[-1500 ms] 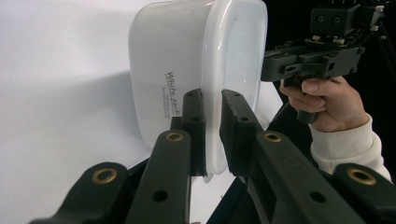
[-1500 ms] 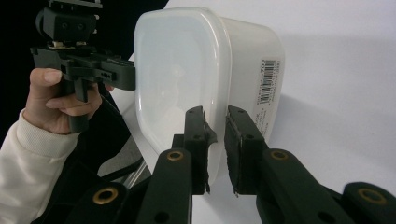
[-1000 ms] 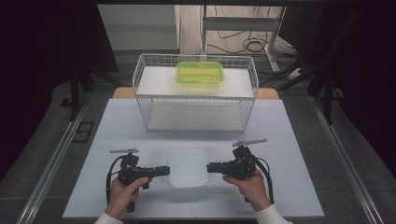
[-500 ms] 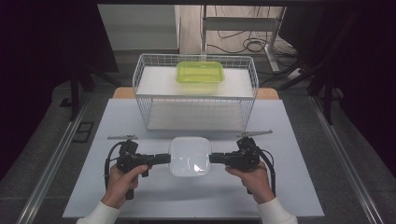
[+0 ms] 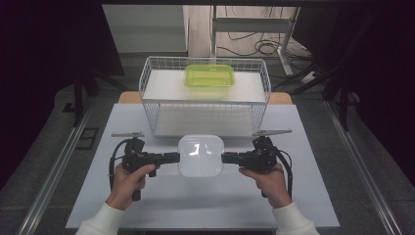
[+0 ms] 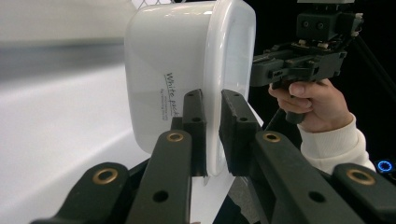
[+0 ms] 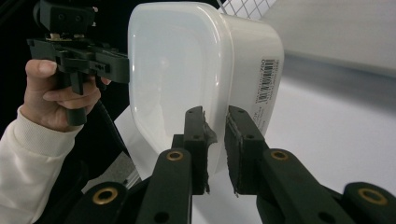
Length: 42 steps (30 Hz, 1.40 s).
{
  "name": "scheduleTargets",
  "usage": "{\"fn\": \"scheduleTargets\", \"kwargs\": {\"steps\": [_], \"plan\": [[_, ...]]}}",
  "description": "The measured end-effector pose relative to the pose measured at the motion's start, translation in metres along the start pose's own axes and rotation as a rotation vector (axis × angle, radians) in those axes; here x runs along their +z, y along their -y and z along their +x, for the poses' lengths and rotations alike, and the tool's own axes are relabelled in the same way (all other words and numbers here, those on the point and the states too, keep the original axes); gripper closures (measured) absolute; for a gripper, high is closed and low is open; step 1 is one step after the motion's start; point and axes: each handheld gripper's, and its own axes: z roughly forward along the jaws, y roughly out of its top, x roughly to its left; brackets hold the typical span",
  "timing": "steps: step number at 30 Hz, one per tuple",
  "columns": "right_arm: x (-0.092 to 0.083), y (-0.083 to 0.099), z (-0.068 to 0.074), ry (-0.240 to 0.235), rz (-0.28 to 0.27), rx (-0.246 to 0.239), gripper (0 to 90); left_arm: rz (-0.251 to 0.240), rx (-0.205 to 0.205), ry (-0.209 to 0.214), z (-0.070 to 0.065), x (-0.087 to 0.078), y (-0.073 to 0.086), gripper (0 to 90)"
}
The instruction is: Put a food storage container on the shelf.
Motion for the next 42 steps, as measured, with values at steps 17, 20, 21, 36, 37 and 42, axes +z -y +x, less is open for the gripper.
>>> {"fn": "scheduleTargets", "kwargs": {"steps": [17,20,21,36,37,42], "plan": [[-0.008,-0.027,0.013,0.004,-0.038,-0.03,78.9,-0.028,0.042,0.006,-0.01,-0.012,-0.027,81.2],[-0.01,-0.031,0.014,0.004,-0.041,-0.03,78.8,-0.029,0.046,0.005,-0.012,-0.012,-0.032,81.2],[-0.01,-0.032,0.014,0.005,-0.042,-0.031,78.8,-0.029,0.049,0.004,-0.013,-0.012,-0.033,81.2],[-0.015,-0.052,0.017,0.003,-0.068,-0.04,79.0,-0.05,0.071,0.013,-0.017,-0.017,-0.055,81.4],[-0.016,-0.053,0.017,0.006,-0.068,-0.041,79.0,-0.051,0.073,0.014,-0.017,-0.017,-0.056,81.4],[-0.018,-0.061,0.018,0.015,-0.074,-0.053,78.9,-0.055,0.076,0.017,-0.017,-0.017,-0.063,81.5]]}}
